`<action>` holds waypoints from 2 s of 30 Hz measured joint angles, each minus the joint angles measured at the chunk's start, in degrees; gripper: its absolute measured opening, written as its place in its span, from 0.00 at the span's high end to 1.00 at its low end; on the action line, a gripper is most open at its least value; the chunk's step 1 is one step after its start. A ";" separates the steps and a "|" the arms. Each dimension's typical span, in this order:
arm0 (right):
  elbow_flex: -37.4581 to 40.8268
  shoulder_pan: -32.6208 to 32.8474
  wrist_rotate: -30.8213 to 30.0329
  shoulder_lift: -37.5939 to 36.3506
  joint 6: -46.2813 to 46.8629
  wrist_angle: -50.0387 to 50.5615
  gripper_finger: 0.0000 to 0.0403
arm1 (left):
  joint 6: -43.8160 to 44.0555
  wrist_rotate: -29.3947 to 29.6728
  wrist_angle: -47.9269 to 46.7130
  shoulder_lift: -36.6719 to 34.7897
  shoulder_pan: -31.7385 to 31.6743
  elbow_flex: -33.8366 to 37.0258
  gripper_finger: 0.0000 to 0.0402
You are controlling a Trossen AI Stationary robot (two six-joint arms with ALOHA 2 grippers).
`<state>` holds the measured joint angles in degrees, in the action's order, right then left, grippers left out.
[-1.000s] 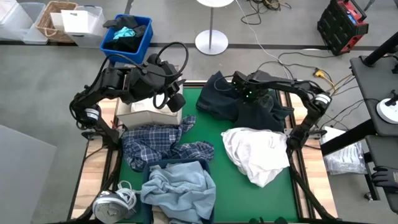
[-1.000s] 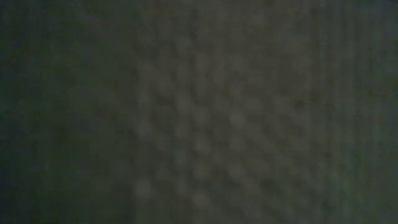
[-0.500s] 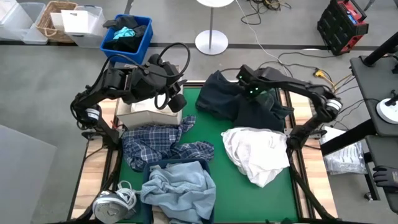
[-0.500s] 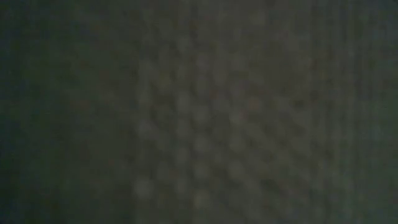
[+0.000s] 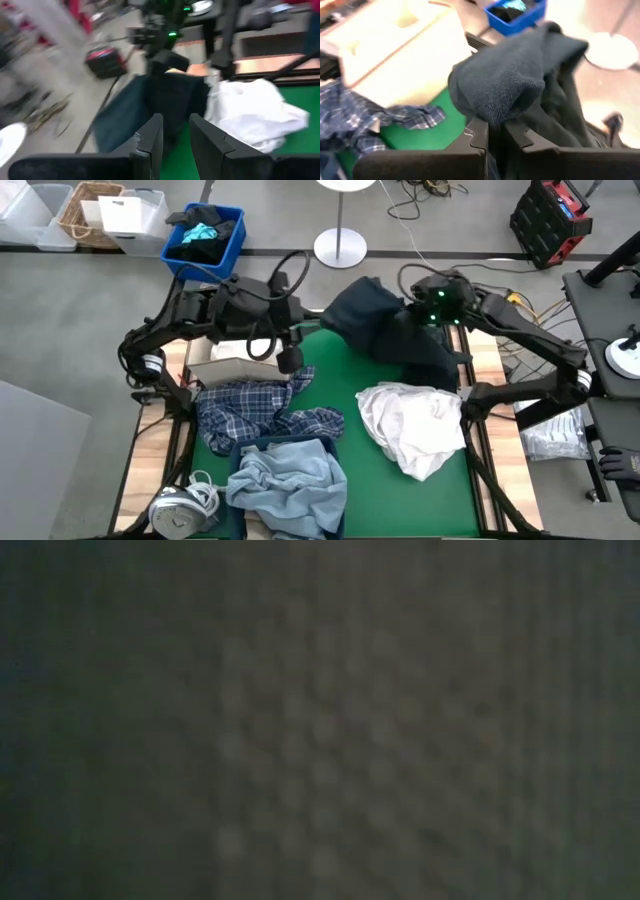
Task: Sort clothes
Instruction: Put the blue pants into the blue laundry organizer
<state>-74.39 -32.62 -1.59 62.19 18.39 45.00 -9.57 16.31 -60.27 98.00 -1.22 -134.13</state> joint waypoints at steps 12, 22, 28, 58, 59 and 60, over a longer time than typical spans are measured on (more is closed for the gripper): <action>-0.04 10.41 0.56 -1.59 -8.20 -5.74 0.97 | -4.28 -13.77 2.82 7.24 -5.73 0.00 0.63; -1.46 13.42 0.60 -1.55 -8.55 -11.30 0.97 | -6.67 -13.83 4.95 13.09 -6.52 0.00 0.41; -4.56 14.20 0.61 -1.07 -9.03 -11.38 0.97 | -4.36 -5.97 5.42 15.98 -7.41 0.00 0.38; -11.70 14.86 -2.61 -0.53 -9.89 -11.65 0.68 | -7.00 -10.27 20.05 5.01 -9.41 -0.63 1.00; -12.22 14.86 -2.55 -0.27 -9.87 -11.35 0.63 | -6.98 -11.39 21.80 4.24 -9.39 -0.61 1.00; -12.99 14.88 -2.45 -0.18 -9.89 -11.19 0.59 | -6.97 -12.52 22.75 3.71 -9.35 -0.65 1.00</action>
<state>-87.38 -17.74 -4.05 62.01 8.49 33.81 -16.54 3.79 -37.52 101.71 -10.57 -134.77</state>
